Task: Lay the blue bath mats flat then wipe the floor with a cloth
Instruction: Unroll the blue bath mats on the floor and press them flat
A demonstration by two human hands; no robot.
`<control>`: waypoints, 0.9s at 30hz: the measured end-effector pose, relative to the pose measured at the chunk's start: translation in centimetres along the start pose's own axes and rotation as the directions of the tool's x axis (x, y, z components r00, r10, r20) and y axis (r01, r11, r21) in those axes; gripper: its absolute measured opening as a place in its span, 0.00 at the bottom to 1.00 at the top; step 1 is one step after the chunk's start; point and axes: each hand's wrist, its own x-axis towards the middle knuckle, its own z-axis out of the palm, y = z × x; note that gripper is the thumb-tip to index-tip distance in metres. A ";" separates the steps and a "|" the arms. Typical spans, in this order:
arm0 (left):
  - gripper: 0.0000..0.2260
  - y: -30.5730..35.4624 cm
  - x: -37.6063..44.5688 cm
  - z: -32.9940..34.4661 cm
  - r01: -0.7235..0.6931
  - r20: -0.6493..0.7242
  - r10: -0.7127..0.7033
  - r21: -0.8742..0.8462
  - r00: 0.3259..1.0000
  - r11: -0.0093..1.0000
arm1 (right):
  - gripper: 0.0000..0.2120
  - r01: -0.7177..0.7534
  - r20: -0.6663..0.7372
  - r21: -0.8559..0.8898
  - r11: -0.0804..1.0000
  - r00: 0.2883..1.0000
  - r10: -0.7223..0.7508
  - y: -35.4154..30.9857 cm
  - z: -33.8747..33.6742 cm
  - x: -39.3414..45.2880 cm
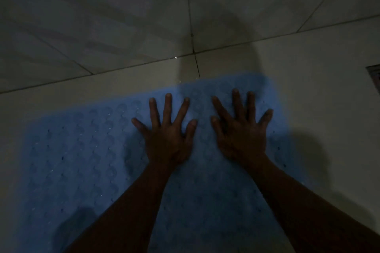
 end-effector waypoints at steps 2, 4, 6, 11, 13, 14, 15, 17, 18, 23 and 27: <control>0.28 -0.1 0.1 0.1 -0.005 -0.007 0.005 -0.009 1.000 1.000 | 0.27 0.005 -0.008 0.007 1.000 1.000 -0.005 0.0 0.2 0.1; 0.28 -0.3 0.2 0.4 -0.004 -0.012 0.004 0.005 1.000 1.000 | 0.27 -0.001 0.011 0.022 1.000 1.000 0.000 0.1 0.4 0.2; 0.29 -0.4 0.3 0.6 -0.005 -0.015 0.006 0.022 1.000 1.000 | 0.27 -0.011 0.025 0.029 1.000 1.000 0.010 0.1 0.4 0.3; 0.28 -0.6 0.4 1.0 -0.008 -0.048 0.010 0.034 0.999 0.999 | 0.26 -0.012 0.001 0.007 1.000 1.000 0.012 0.1 0.6 0.2; 0.27 -0.7 0.3 1.2 -0.011 -0.056 0.012 0.024 0.998 1.000 | 0.25 -0.007 -0.014 0.002 1.000 1.000 0.007 0.1 0.8 0.3; 0.26 -0.7 0.4 1.2 -0.010 -0.060 0.011 0.012 0.998 1.000 | 0.25 -0.003 -0.019 -0.001 1.000 1.000 0.003 0.2 0.9 0.4; 0.25 -0.6 0.3 1.1 -0.009 -0.065 0.009 -0.002 0.998 1.000 | 0.25 -0.001 -0.019 -0.002 1.000 1.000 0.001 0.2 0.9 0.4; 0.24 -0.5 0.2 0.9 -0.010 -0.069 0.008 -0.023 0.998 1.000 | 0.24 0.001 -0.026 -0.002 1.000 1.000 -0.001 0.1 0.9 0.4; 0.24 -0.4 0.2 0.9 -0.007 -0.065 0.005 -0.026 0.998 1.000 | 0.24 0.001 -0.033 0.001 1.000 0.999 -0.001 0.0 0.8 0.3; 0.24 0.0 0.1 0.5 0.036 -0.002 -0.036 -0.015 0.999 0.999 | 0.24 -0.027 0.067 0.037 0.999 0.997 0.024 -0.4 0.0 0.5; 0.24 -0.1 0.1 0.0 0.024 0.038 -0.022 -0.059 0.999 0.998 | 0.24 -0.090 0.159 0.077 0.993 0.984 0.076 -1.2 -0.6 0.5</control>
